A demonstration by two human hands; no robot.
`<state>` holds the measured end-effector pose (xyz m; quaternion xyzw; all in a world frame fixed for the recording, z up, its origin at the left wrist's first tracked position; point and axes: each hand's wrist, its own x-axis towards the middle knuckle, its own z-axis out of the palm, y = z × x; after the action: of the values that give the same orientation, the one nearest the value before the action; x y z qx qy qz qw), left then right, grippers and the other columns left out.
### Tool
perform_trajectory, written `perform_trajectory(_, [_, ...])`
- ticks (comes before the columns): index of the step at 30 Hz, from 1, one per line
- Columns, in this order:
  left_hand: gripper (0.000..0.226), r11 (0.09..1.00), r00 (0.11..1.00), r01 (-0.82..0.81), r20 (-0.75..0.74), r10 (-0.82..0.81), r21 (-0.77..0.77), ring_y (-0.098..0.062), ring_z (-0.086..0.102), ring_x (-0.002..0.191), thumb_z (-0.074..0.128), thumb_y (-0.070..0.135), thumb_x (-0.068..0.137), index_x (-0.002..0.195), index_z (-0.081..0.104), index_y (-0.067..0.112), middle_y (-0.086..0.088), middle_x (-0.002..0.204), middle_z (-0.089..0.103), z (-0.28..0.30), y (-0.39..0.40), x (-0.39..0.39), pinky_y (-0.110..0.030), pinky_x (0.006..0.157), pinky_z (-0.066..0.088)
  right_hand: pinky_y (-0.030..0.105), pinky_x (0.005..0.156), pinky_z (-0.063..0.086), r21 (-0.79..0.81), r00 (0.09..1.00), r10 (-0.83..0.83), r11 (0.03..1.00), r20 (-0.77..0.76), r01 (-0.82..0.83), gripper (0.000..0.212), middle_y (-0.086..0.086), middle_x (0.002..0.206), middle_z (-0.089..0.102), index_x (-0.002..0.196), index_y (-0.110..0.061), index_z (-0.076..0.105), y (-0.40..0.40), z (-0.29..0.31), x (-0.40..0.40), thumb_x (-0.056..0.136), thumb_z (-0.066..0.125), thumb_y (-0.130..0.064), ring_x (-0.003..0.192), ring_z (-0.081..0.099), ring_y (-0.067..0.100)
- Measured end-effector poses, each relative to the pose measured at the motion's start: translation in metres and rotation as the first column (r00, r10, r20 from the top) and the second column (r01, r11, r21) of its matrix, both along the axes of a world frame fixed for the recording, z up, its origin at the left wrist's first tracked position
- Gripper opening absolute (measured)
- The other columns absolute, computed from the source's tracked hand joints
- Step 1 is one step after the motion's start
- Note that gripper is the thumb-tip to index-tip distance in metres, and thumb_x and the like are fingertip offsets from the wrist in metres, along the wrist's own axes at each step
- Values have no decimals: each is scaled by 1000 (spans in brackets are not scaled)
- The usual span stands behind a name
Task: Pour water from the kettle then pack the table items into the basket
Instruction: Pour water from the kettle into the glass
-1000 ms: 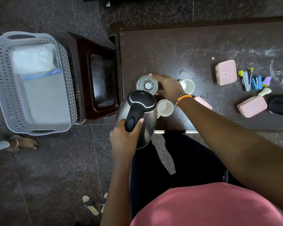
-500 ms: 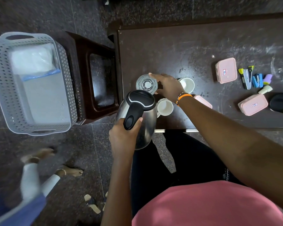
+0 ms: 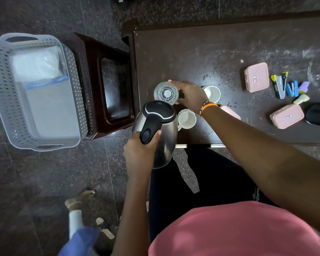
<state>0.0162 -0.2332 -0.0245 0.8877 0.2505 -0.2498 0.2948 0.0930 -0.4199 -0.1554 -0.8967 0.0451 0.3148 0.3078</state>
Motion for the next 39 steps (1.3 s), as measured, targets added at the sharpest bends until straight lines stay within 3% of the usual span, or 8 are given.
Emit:
perform_trajectory(4, [42, 1000, 1000, 0, -5, 0, 5, -3, 45, 51, 67, 51, 72, 53, 41, 24, 10, 52, 47, 0, -1, 1, -18, 48, 30, 48, 96, 46, -2, 1000, -5, 1000, 8, 5, 70, 12, 121, 59, 141, -33, 35, 0, 1, 0, 79, 67, -20, 114, 55, 32])
perform_trajectory(7, [41, 1000, 1000, -4, -14, 4, 0, -12, 47, 54, 67, 51, 72, 56, 42, 23, 10, 54, 47, 0, -1, 1, -26, 53, 35, 48, 96, 47, -4, 1000, -7, 1000, 11, 7, 70, 11, 122, 60, 140, -33, 36, 0, 2, 0, 79, 67, -20, 114, 55, 32])
perform_trajectory(14, [39, 1000, 999, -29, -27, 29, -1, -24, 57, 67, 66, 53, 71, 64, 53, 17, 1, 63, 58, -1, -2, 2, -28, 62, 39, 48, 97, 45, -18, 1000, -11, 1000, 5, 11, 69, 10, 124, 59, 140, -35, 36, 1, 3, 0, 80, 66, -21, 116, 55, 31])
perform_trajectory(29, [39, 1000, 1000, -20, -12, 20, 8, -21, 53, 62, 68, 52, 72, 59, 47, 21, 5, 59, 54, 1, -5, 4, -26, 57, 34, 44, 96, 47, -31, 1000, -5, 1000, -1, 5, 66, 9, 128, 56, 141, -35, 33, 2, 6, 0, 83, 61, -20, 116, 55, 32])
perform_trajectory(36, [42, 1000, 999, -21, -27, 22, 6, -4, 46, 53, 67, 51, 74, 54, 42, 24, 9, 55, 49, 2, -7, 4, -18, 47, 27, 46, 97, 47, -49, 1000, 6, 999, -6, -7, 67, 9, 130, 55, 142, -34, 33, 2, 8, 1, 83, 60, -20, 118, 54, 32])
perform_trajectory(39, [41, 1000, 999, -20, -40, 20, 4, -12, 48, 56, 67, 51, 74, 54, 42, 24, 9, 56, 49, 3, -7, 5, -19, 48, 28, 46, 97, 47, -48, 1000, 0, 999, -1, 0, 66, 8, 130, 55, 142, -34, 33, 3, 8, 1, 83, 60, -20, 117, 54, 33])
